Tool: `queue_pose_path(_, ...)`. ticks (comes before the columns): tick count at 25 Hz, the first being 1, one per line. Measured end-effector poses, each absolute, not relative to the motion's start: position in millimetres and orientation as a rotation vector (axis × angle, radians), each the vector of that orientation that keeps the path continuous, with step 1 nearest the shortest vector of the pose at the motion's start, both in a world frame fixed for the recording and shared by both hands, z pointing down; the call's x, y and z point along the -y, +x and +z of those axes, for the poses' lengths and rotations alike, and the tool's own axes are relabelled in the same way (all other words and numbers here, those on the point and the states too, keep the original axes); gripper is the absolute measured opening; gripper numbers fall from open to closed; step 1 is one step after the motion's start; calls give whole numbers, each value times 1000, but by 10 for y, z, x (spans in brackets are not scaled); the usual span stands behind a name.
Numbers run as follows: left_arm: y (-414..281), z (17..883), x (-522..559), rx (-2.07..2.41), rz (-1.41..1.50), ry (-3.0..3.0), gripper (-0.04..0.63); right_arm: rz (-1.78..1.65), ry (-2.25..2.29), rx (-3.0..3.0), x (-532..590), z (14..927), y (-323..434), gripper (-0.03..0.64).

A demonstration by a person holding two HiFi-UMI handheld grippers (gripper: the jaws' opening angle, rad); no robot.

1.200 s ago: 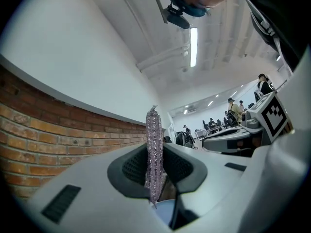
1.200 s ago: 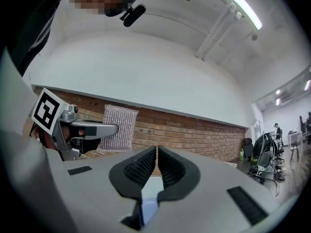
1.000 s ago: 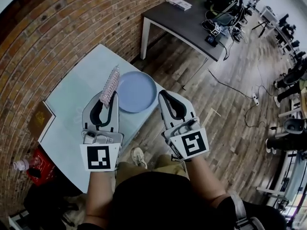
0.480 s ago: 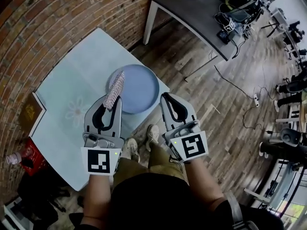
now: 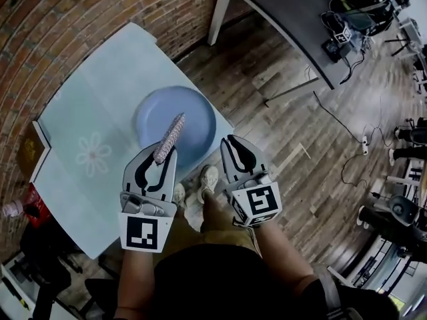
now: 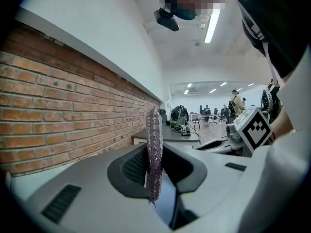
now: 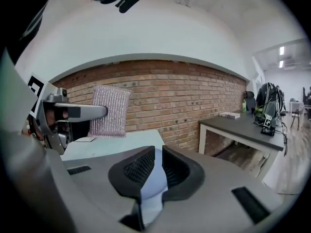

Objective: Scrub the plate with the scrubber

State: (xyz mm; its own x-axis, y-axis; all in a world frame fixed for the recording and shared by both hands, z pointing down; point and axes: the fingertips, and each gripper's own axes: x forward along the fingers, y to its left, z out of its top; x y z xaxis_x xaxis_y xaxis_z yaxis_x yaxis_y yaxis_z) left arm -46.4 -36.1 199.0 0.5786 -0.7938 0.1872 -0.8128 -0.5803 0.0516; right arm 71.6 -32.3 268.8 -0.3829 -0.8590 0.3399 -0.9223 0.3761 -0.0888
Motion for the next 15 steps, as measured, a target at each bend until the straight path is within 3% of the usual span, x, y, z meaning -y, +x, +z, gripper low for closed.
queue_pose_path(15, 26, 3055, 508, 1252, 385, 2552, 80, 837, 1489, 2408, 667, 3842, 903, 44)
